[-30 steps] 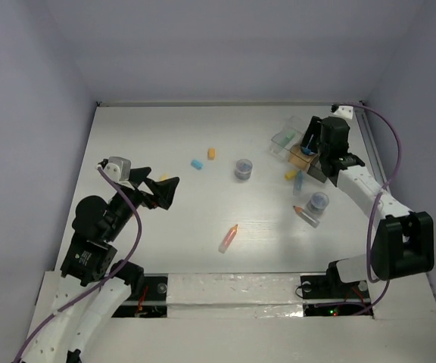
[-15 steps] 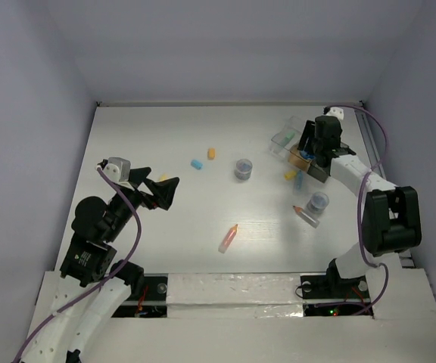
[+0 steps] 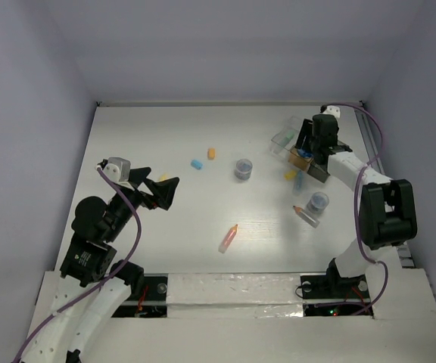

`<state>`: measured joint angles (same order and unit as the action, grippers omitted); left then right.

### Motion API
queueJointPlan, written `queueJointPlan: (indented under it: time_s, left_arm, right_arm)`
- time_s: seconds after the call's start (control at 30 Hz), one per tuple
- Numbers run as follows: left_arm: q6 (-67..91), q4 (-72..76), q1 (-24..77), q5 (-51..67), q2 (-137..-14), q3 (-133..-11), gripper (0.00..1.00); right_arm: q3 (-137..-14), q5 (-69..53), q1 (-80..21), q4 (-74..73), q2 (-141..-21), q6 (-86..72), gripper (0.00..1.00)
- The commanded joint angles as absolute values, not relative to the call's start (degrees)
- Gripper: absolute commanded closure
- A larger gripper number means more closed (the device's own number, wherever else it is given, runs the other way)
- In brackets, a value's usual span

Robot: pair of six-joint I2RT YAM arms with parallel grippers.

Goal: Sort the stationery into containers
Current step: Place the stationery in the storage box.

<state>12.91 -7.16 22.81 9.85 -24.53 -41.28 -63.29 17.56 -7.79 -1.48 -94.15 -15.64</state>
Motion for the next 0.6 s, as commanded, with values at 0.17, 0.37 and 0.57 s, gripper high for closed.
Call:
queueJointPlan:
  time_s: [0.17,0.37,0.57]
  left_arm:
    - [12.48,-5.19,23.12,9.84,-24.96,-43.15,0.01]
    - [12.66,-5.01,23.12,9.84,-25.22,-43.15,0.01]
    - [12.57,-4.92,23.12,9.93,-25.75,-43.15,0.01]
  right_arm:
    - [-63.72,19.61,-7.47,5.36,-92.82,-15.03,0.13]
    - [-61.88,16.35,-8.69,5.45,-89.39,-15.55,0.07]
    - [-59.94,11.78,-19.84,5.19,-88.50,-13.72,0.08]
